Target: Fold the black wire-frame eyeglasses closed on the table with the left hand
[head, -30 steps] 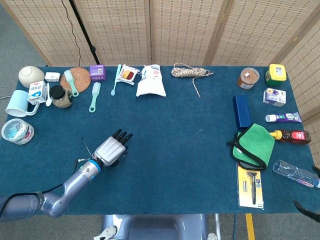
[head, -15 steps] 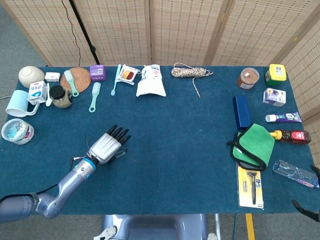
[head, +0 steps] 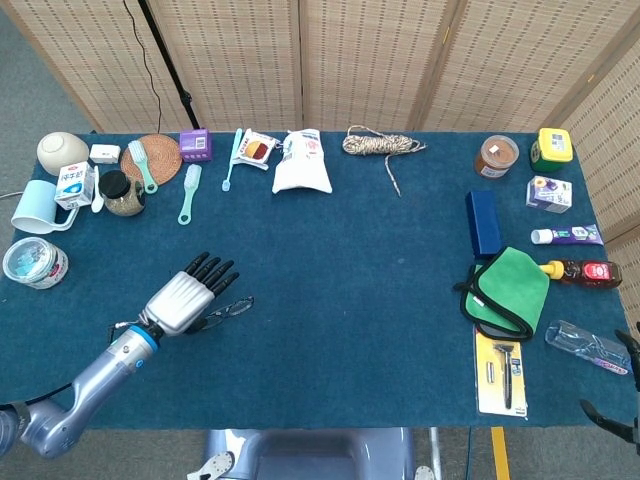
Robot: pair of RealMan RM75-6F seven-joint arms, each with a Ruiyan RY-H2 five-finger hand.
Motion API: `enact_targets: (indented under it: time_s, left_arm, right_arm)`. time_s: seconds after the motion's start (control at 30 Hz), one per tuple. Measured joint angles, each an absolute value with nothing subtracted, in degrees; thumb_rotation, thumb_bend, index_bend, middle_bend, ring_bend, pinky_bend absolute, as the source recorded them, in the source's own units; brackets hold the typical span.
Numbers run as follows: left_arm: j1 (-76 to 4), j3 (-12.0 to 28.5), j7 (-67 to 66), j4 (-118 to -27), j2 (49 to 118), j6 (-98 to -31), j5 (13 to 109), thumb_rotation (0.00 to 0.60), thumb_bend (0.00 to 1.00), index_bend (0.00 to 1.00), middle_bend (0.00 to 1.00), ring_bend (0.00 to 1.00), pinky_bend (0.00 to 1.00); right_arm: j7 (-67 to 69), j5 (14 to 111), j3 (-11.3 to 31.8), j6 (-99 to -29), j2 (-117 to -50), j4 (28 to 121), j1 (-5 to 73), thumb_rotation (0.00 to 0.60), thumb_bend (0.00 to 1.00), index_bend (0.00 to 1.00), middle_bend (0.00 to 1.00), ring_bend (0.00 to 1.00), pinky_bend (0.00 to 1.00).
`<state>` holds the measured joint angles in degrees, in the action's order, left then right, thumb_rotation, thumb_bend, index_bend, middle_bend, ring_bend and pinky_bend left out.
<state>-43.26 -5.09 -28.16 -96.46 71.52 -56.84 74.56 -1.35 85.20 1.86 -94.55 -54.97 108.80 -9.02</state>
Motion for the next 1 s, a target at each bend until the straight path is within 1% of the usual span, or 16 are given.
enact_targets:
  time_s: [0.13,0.43,0.73,1.0]
  left_arm:
    - [-41.6,-7.3,-27.6,-95.5,69.5,-57.3,77.5,0.504,0.27,0.00,0.00,0.00,0.00]
    - [-39.5,-8.1,-27.6,-90.8,70.1,-57.2,78.5,0.504,0.27,0.00,0.00,0.00,0.00]
    - [-39.3,-6.5,-27.9,-85.7,75.2,-55.3,78.3,0.505,0.27,0.00,0.00,0.00,0.00]
    - [-40.4,-4.1,-30.8,-85.5,79.0,-53.6,77.8,0.505,0.27,0.00,0.00,0.00,0.00]
  right_arm:
    - [-1.3,85.4,1.8,-94.4,-55.2,108.7,-8.9,0.600,0.00,0.12,0.03,0.02,0.15]
    - [-1.4,85.7,1.6,-94.5,-55.4,108.8,-9.0,0.600,0.00,0.12,0.03,0.02,0.15]
    - [-1.6,85.8,1.5,-95.4,-55.1,109.1,-9.6,0.600,0.00,0.12,0.03,0.02,0.15]
    - [-1.0,85.3,1.6,-95.5,-54.9,108.8,-9.8,0.600,0.00,0.12,0.03,0.02,0.15]
